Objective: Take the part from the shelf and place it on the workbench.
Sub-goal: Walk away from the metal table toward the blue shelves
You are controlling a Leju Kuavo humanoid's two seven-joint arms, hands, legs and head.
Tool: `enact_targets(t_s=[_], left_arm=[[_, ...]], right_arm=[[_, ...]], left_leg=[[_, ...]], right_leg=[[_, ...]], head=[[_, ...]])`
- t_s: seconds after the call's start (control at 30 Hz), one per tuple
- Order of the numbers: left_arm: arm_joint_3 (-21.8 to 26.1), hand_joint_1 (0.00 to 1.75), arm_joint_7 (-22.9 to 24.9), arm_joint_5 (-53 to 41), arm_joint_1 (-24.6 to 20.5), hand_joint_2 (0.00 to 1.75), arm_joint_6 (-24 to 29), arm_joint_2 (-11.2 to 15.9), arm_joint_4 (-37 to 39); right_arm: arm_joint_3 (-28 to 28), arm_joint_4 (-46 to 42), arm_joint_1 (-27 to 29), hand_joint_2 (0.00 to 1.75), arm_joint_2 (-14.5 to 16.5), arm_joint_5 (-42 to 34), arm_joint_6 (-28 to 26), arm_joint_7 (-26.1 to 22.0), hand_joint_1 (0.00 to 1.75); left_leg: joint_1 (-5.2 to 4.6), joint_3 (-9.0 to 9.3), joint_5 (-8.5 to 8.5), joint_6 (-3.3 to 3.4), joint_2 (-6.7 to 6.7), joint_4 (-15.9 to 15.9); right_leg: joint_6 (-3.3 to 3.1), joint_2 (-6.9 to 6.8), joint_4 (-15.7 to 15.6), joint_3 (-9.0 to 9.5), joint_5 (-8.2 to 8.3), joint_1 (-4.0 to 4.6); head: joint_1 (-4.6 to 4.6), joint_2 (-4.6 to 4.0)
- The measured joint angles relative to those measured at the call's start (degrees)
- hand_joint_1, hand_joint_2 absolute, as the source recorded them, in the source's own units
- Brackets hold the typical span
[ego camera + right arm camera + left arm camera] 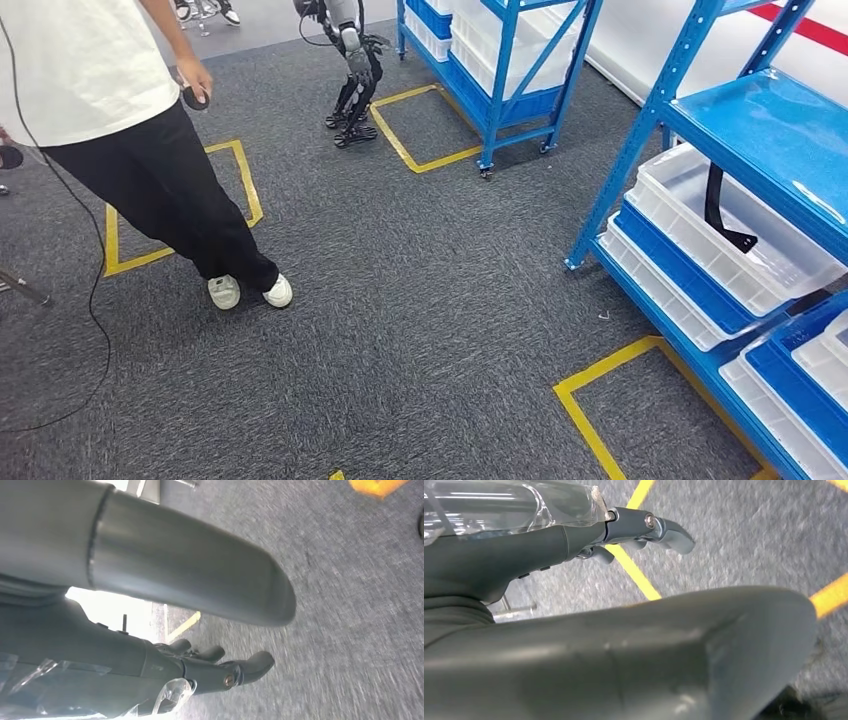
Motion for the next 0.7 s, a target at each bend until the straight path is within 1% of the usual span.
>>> enact_targets(t_s=[0.03,0.07,0.1,0.13,0.17,0.2,0.23,0.27,0.3,0.33,0.37,0.4,0.43,0.47,0.5,0.53,0.57,0.6,0.63,0.67,0.7], left_arm=[[0.0,0.00,0.1,0.0,0.1,0.00,0.1,0.0,0.0],[0.0,0.00,0.3,0.0,0.3,0.00,0.1,0.0,0.0],[0.0,0.00,0.4,0.0,0.3,0.00,0.1,0.0,0.0],[-0.1,0.00,0.4,0.0,0.3,0.00,0.1,0.0,0.0],[-0.1,0.00,0.5,0.1,0.3,0.00,0.1,-0.1,0.0],[-0.1,0.00,0.4,0.1,0.2,0.00,0.1,-0.2,0.0],[-0.1,0.00,0.4,0.1,0.1,0.00,0.1,-0.2,0.0],[-0.1,0.00,0.4,0.1,0.1,0.00,0.1,-0.3,0.0],[-0.1,0.00,0.4,0.1,0.0,0.00,0.1,-0.3,0.0],[-0.1,0.00,0.4,0.1,0.0,0.00,0.1,-0.3,0.0],[-0.1,0.00,0.4,0.1,0.0,0.00,0.1,-0.3,0.0],[-0.1,0.00,0.4,0.1,-0.1,0.00,0.1,-0.3,0.0],[-0.1,0.00,0.4,0.1,-0.2,0.00,0.1,-0.3,0.0],[-0.1,0.00,0.4,0.1,-0.2,0.00,0.1,-0.3,0.0],[-0.1,0.00,0.3,0.1,-0.2,0.00,0.1,-0.3,0.0],[-0.1,0.00,0.3,0.1,-0.1,0.00,0.1,-0.3,0.0],[-0.1,0.00,0.3,0.1,0.1,0.00,0.1,-0.4,0.0],[-0.1,0.00,0.3,0.1,0.2,0.00,0.0,-0.4,0.0],[-0.1,0.00,0.3,0.1,0.3,0.00,-0.1,-0.3,0.0],[-0.1,0.00,0.3,0.1,0.3,0.00,-0.2,-0.3,0.0],[-0.1,0.00,0.3,0.0,0.2,0.00,-0.3,-0.3,0.0]], right_arm=[[0.1,0.0,-0.1,0.00,0.0,0.0,0.0,0.0,0.00],[0.2,0.0,-0.1,0.00,0.0,-0.1,0.0,0.0,0.00],[0.2,0.0,-0.1,0.00,0.0,-0.1,0.0,0.0,0.00],[0.2,0.0,-0.1,0.00,0.0,-0.1,0.0,0.0,0.00],[0.2,0.0,-0.1,0.00,0.0,-0.1,0.0,0.0,0.00],[0.2,0.0,-0.2,0.00,-0.1,-0.1,0.0,0.0,0.00],[0.2,0.0,-0.2,0.00,-0.2,-0.2,0.0,0.0,0.00],[0.2,0.0,-0.3,0.00,-0.2,-0.2,0.0,0.0,0.00],[0.3,0.0,-0.3,0.00,-0.3,-0.3,0.0,-0.1,0.00],[0.3,0.0,-0.3,0.00,-0.3,-0.3,0.0,-0.2,0.00],[0.3,0.0,-0.3,0.00,-0.3,-0.4,0.0,-0.3,0.00],[0.3,0.0,-0.3,0.00,-0.3,-0.4,0.0,-0.4,0.00],[0.3,0.0,-0.3,0.00,-0.3,-0.5,0.0,-0.5,0.00],[0.3,0.0,-0.4,0.00,-0.3,-0.6,0.0,-0.6,0.00],[0.3,0.0,-0.6,0.00,-0.3,-0.6,0.0,-0.6,0.00],[0.3,0.0,-0.7,0.00,-0.3,-0.6,0.0,-0.6,0.00],[0.4,0.0,-0.7,0.00,-0.3,-0.6,0.0,-0.7,0.00],[0.4,0.0,-0.7,0.00,-0.3,-0.6,0.0,-0.7,0.00],[0.4,0.0,-0.7,0.00,-0.3,-0.7,0.0,-0.7,0.00],[0.5,0.0,-0.7,0.00,-0.3,-0.7,0.0,-0.7,0.00],[0.7,0.0,-0.6,0.00,-0.3,-0.7,0.0,-0.6,0.00]], left_leg=[[-0.13,-0.05,0.04,0.10,0.75,0.0],[-0.27,-0.08,0.05,0.15,1.57,0.0],[-0.36,-0.10,0.03,0.16,2.36,0.0],[-0.39,-0.09,0.01,0.16,3.02,0.0],[-0.41,-0.04,-0.02,0.15,3.64,0.0],[-0.41,0.05,-0.08,0.11,4.16,0.0],[-0.55,0.11,-0.20,-0.02,4.65,0.1],[-0.68,0.11,-0.30,-0.18,5.15,0.2],[-0.84,0.10,-0.42,-0.36,5.69,0.2],[-0.98,0.09,-0.51,-0.53,6.30,0.3],[-1.01,0.12,-0.58,-0.68,6.93,0.3],[-0.93,0.10,-0.93,-0.89,6.98,0.6],[-0.79,-0.27,-1.86,-1.14,6.28,1.6],[-0.62,-1.20,-3.41,-1.43,5.09,4.0],[-0.35,-2.83,-5.58,-1.72,3.57,7.9],[-0.17,-4.88,-7.85,-1.96,2.40,12.7],[0.01,-6.81,-9.54,-2.15,1.82,17.1],[0.17,-8.07,-10.32,-2.30,1.55,20.0],[0.30,-8.15,-9.85,-2.41,1.43,20.3],[0.43,-6.95,-8.22,-2.48,1.28,17.8],[0.60,-4.83,-6.00,-2.56,0.79,13.5]], right_leg=[[0.07,-0.85,4.7,-1.92,-2.35,0.10],[0.12,-1.15,8.7,-3.62,-3.98,0.10],[0.12,-1.29,11.0,-4.50,-4.59,0.10],[0.07,-1.41,10.7,-4.05,-3.94,0.11],[-0.06,-1.74,7.8,-2.39,-2.30,0.13],[-0.29,-2.66,3.2,0.18,-0.18,0.23],[-0.58,-4.15,-1.6,2.75,1.63,0.52],[-0.91,-5.39,-5.3,4.60,2.85,0.83],[-1.19,-6.24,-7.4,5.53,3.38,1.13],[-1.39,-6.35,-8.0,5.65,3.41,1.37],[-1.63,-5.69,-8.1,5.49,3.50,1.33],[-1.89,-5.07,-8.2,5.45,3.66,1.18],[-2.21,-4.47,-8.3,5.44,3.85,0.99],[-2.55,-3.89,-8.5,5.43,4.07,0.79],[-2.81,-3.30,-8.5,5.38,4.25,0.68],[-3.00,-2.63,-8.5,5.25,4.40,0.65],[-3.08,-1.92,-8.5,5.14,4.53,0.65],[-3.08,-1.13,-8.5,5.05,4.66,0.63],[-3.00,-0.34,-8.5,5.02,4.79,0.57],[-2.84,0.45,-8.5,5.01,4.92,0.47],[-2.63,1.23,-8.4,5.01,5.06,0.33]], head=[[0.00,0.00],[0.00,0.00],[-0.01,0.00],[-0.01,0.00],[-0.01,0.00],[-0.01,0.00],[-0.01,0.00],[-0.01,0.00],[0.00,0.00],[0.01,0.00],[0.01,0.00],[0.02,0.00],[0.02,0.00],[0.02,0.00],[0.01,0.00],[0.01,0.00],[0.01,0.00],[0.01,0.00],[0.02,0.00],[0.02,0.00],[0.01,0.00]])
